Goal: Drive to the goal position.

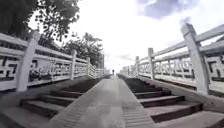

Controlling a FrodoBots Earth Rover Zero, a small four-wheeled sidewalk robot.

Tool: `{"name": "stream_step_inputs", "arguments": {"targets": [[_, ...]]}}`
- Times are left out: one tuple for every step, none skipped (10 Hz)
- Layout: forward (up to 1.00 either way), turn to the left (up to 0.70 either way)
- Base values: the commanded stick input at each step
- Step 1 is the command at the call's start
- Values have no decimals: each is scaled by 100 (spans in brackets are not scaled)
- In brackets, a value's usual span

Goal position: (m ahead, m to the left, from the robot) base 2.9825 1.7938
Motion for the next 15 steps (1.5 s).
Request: {"name": "stream_step_inputs", "arguments": {"targets": [[45,0],[45,0],[45,0],[45,0],[45,0],[45,0],[45,0],[45,0],[45,0],[45,0],[45,0],[45,0],[45,0],[45,0],[45,0]]}}
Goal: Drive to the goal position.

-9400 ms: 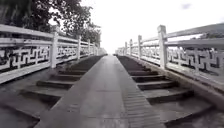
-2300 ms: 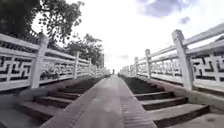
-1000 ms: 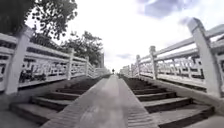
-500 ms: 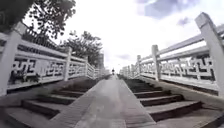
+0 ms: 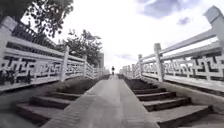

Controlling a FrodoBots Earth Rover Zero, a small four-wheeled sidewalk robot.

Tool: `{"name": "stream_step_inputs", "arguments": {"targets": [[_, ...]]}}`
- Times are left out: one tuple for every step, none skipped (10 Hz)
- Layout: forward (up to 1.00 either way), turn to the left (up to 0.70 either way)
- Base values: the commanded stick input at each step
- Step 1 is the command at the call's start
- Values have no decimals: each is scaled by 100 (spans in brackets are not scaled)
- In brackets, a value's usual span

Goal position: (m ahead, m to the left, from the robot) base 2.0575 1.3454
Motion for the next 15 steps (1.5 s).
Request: {"name": "stream_step_inputs", "arguments": {"targets": [[45,0],[45,0],[45,0],[45,0],[45,0],[45,0],[45,0],[45,0],[45,0],[45,0],[45,0],[45,0],[45,0],[45,0],[45,0]]}}
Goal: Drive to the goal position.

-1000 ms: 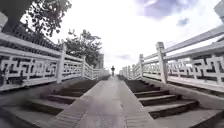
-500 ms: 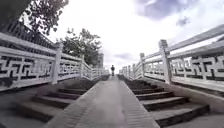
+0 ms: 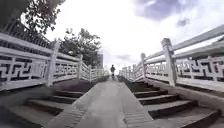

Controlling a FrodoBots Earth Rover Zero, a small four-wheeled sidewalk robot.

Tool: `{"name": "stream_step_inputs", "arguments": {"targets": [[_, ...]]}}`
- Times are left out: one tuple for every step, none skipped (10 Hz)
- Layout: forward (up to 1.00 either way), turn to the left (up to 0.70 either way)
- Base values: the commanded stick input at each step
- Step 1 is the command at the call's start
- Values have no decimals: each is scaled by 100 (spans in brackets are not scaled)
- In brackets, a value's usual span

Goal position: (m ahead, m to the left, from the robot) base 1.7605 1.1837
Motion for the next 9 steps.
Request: {"name": "stream_step_inputs", "arguments": {"targets": [[45,0],[45,0],[45,0],[45,0],[45,0],[45,0],[45,0],[45,0],[45,0]]}}
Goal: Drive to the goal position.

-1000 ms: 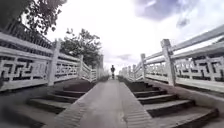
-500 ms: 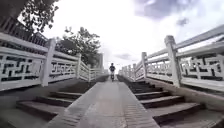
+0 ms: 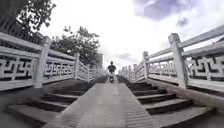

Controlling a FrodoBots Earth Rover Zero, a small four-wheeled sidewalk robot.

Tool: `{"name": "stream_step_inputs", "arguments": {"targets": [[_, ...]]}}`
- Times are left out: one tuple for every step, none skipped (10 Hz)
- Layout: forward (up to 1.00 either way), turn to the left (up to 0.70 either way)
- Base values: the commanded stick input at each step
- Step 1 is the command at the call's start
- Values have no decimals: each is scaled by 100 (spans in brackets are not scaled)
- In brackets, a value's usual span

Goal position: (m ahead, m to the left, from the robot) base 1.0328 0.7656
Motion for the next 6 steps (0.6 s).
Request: {"name": "stream_step_inputs", "arguments": {"targets": [[45,0],[45,0],[45,0],[36,0],[6,0],[0,0]]}}
